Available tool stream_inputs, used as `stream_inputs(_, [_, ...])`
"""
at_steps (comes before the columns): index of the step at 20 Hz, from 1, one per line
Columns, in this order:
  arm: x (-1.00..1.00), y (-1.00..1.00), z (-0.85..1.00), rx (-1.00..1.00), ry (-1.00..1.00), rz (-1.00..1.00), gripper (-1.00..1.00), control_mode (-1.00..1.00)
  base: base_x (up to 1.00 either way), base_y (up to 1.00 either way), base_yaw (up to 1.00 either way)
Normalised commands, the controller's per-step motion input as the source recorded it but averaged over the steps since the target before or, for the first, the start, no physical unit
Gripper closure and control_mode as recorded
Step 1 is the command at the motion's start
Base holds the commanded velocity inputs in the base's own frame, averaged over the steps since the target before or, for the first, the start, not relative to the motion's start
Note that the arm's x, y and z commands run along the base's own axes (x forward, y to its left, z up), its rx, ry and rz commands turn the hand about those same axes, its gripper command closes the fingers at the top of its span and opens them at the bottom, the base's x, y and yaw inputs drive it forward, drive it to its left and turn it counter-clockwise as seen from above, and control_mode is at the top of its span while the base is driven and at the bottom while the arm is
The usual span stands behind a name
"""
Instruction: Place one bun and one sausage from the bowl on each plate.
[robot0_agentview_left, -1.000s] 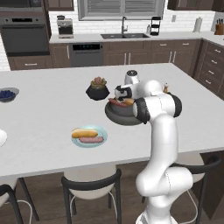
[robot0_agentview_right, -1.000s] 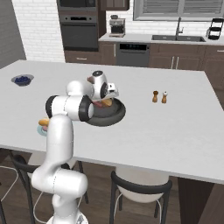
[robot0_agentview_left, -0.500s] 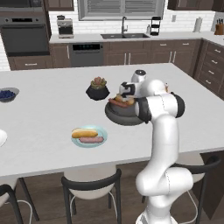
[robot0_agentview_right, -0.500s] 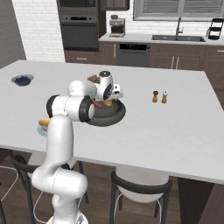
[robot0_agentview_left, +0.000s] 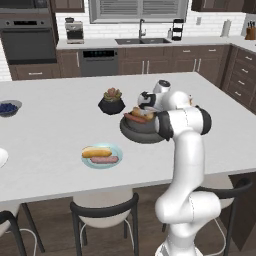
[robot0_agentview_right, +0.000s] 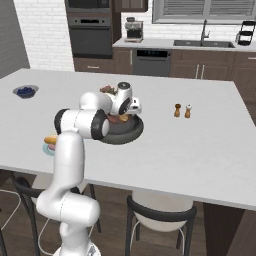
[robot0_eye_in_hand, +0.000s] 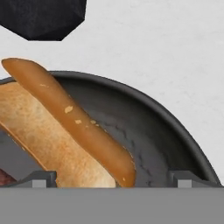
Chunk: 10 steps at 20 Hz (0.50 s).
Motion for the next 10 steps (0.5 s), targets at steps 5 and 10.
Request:
stream_inputs(5, [0.17, 0.13, 0.0, 0.05, 0.03, -0.1, -1.0, -1.0, 0.0, 0.0, 0.0])
stream_inputs(10, [0.13, 0.0, 0.02, 0.06, 0.03, -0.03, -1.0, -1.0, 0.0, 0.0, 0.0])
